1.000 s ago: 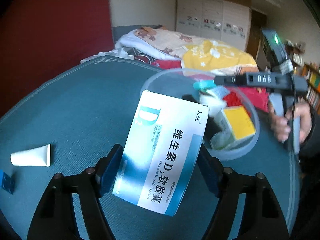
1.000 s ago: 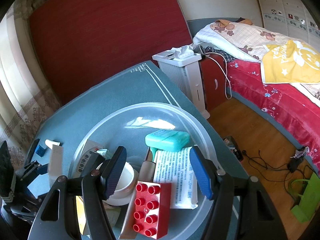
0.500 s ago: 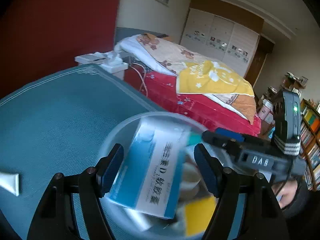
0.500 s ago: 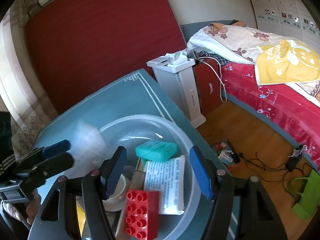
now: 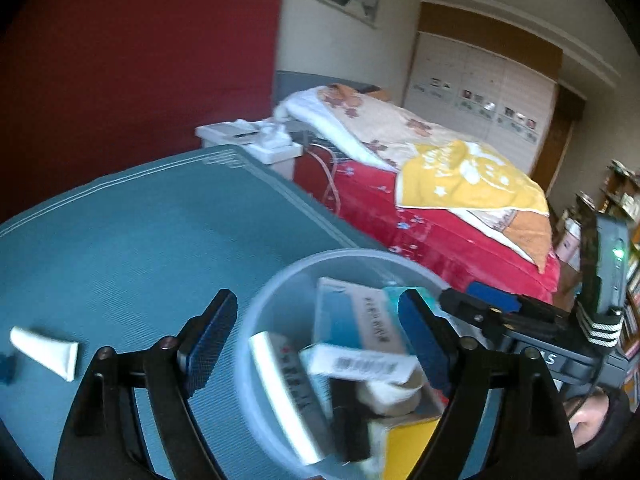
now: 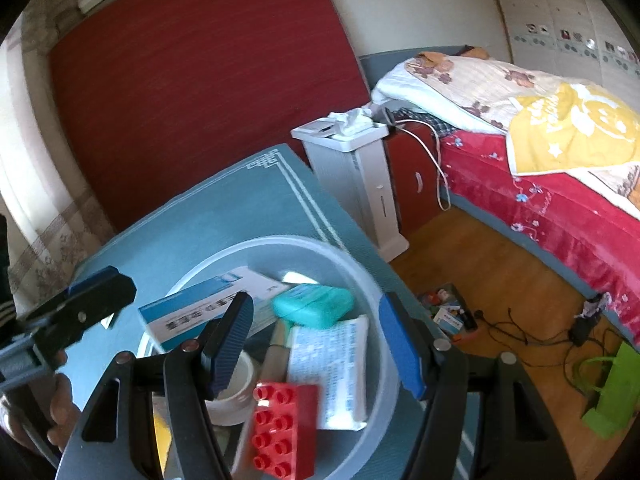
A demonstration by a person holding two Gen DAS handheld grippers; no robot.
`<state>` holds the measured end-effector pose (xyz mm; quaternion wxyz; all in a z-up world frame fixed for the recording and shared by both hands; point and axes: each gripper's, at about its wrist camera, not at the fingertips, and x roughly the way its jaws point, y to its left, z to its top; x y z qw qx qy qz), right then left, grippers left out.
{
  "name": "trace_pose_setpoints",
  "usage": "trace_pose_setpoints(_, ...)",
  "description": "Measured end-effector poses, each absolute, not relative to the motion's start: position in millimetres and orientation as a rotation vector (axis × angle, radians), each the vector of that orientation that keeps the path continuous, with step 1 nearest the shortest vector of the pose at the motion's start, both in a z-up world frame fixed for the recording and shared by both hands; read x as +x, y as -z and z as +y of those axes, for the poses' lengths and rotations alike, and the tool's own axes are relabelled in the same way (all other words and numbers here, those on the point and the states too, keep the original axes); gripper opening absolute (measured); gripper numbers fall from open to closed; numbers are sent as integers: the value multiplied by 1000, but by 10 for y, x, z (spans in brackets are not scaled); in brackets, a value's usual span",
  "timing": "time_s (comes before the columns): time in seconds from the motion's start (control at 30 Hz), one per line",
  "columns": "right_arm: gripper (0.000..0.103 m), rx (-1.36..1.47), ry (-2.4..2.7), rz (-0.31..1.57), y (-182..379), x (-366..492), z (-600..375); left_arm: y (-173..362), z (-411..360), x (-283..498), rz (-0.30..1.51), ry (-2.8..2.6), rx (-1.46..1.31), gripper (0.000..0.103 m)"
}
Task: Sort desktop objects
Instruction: 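Lower the vitamin box into the bowl and open the left tool, then move both tools back over the blue brick and white tube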
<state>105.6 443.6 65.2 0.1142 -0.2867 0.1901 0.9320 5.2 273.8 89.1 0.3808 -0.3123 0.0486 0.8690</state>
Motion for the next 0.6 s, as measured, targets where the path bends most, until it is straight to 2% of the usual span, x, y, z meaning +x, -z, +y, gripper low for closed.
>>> trace_pose_setpoints(0.27, 74, -843, -2817, 474, -691, 1008, 4063, -827, 2321, 71, 185, -2363, -802, 86)
trace_pose_setpoints(0.6, 77, -882, -2939, 433, -735, 760, 3468, -845, 1606, -32, 179, -2589, -834, 86)
